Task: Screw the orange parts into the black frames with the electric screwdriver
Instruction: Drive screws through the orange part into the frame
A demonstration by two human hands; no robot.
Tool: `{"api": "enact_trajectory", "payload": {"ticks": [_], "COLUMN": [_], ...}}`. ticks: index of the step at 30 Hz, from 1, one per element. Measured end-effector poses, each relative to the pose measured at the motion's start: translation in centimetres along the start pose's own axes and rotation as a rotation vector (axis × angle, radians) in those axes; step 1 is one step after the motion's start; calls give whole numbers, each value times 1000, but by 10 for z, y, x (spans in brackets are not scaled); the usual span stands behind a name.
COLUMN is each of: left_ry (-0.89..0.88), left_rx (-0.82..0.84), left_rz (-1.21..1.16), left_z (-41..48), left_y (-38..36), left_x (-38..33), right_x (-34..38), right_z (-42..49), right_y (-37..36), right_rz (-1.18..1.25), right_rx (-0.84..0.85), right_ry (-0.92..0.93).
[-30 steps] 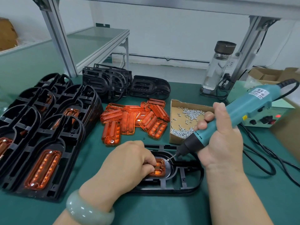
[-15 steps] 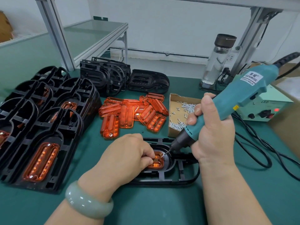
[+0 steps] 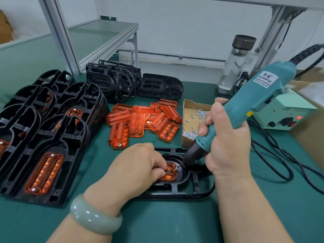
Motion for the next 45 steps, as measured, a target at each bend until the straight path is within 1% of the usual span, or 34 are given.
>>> {"api": "enact_trajectory", "payload": {"ticks": [6, 16, 23, 27, 33, 38, 42, 45], "left_ry": [-3, -12, -9, -1, 10, 30, 40, 48], "left_rx": [1, -1, 8, 10, 5, 7, 10, 13], "left_rz": [9, 30, 65, 71, 71, 63, 64, 53], "left_z": [0, 1, 1, 3, 2, 2, 2, 1], "left_y": [0, -1, -3, -3, -2, -1, -2, -1], "left_x": [0, -1, -2, -3, -2, -2, -2, -1], "right_x": [3, 4, -1, -3, -3, -5, -8, -10], "right_z": [-3, -10, -5, -4, -4, -6, -1, 0], "right_y": [-7, -29, -25, -27, -27, -34, -25, -19], "right_rz": [-26, -91, -37, -20, -47, -49, -39, 15], "right_rx": [62, 271, 229, 246, 223, 242, 183, 187], "right_ry": [33, 102, 38, 8, 13, 0, -37, -52]}}
Point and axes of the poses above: each hand's wrist, its own z-axis towards the middle knuckle, its own y-axis out of the back of the hand, x = y × z, the point moved 7 cm from there along z, towards the middle knuckle, and after that the axes turned 1 degree about y, right-handed, at the moved point
